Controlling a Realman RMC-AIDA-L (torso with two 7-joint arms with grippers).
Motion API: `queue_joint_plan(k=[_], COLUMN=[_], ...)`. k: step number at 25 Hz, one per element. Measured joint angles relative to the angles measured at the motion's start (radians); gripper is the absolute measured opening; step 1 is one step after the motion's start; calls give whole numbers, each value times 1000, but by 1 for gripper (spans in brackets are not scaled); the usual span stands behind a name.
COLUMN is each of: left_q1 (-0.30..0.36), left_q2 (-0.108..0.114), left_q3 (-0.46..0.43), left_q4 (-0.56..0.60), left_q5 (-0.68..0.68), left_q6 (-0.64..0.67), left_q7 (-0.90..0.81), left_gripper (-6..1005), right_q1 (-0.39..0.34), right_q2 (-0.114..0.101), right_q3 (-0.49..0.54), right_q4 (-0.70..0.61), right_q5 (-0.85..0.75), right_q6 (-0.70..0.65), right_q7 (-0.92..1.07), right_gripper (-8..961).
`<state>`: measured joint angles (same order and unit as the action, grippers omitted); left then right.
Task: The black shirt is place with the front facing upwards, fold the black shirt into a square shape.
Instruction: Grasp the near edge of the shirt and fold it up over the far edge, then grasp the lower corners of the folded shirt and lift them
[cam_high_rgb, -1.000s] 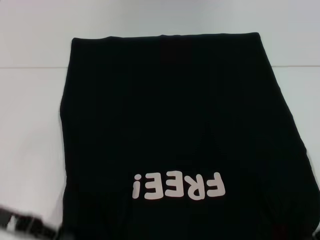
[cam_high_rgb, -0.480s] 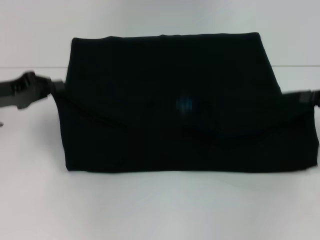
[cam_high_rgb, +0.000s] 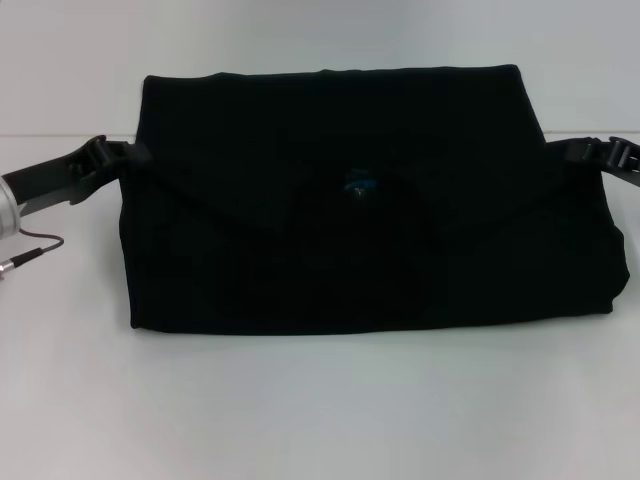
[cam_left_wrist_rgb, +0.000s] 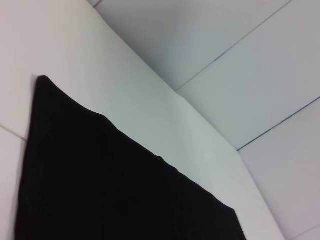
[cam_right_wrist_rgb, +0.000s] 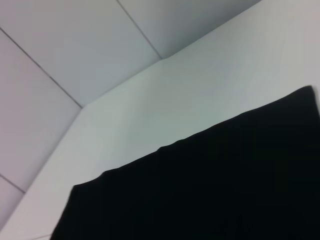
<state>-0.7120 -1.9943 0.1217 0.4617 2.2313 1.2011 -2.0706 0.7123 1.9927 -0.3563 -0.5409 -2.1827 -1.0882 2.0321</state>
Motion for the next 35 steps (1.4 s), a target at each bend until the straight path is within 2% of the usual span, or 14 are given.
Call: queue_joint_plan(k=[4,9,13,16,19,22,24,25,27,30,33,35], left_q1=[-14,-33,-45,-48,-38,-9,12,22,47,71,89,97], left_q2=[-9,-42,-71,-85,-86,-69,-52,-43,-10,37,63,71], left_q3=[0,12,28,29,30,31,31,31,44,136,228,283], left_q4=[-21,-25,-25,-26,-28,-28,-28,-28,-28,-28,-27,-25], left_q5=[-2,-3,-3,-3,-3,-3,-3,-2,8,21,22,22], left_q6=[-61,-158,-249,-294,-311,-291,-260,-243,-153,-14,45,61], left_q7=[37,75,101,108,81,42,15,6,-21,-75,-130,-164], left_gripper=[27,28,32,111,204,325,406,436,496,586,687,768], right_q1=[22,36,33,25,9,-31,-68,-89,-123,-148,-157,-163], right_q2=[5,16,26,26,21,10,6,5,0,-12,-13,2], right_q3=[-24,-79,-84,-78,-66,-57,-54,-55,-60,-82,-111,-121], right_q4=[29,68,72,71,65,63,63,63,63,63,66,72], right_q5=[-3,-3,-2,-1,10,103,204,257,326,317,252,179], right_q6=[64,142,170,173,158,111,59,16,-89,-247,-346,-394], right_q7=[-17,-12,-19,-22,-23,-58,-119,-164,-258,-379,-473,-540], right_gripper=[61,62,70,81,181,282,497,519,564,632,699,744])
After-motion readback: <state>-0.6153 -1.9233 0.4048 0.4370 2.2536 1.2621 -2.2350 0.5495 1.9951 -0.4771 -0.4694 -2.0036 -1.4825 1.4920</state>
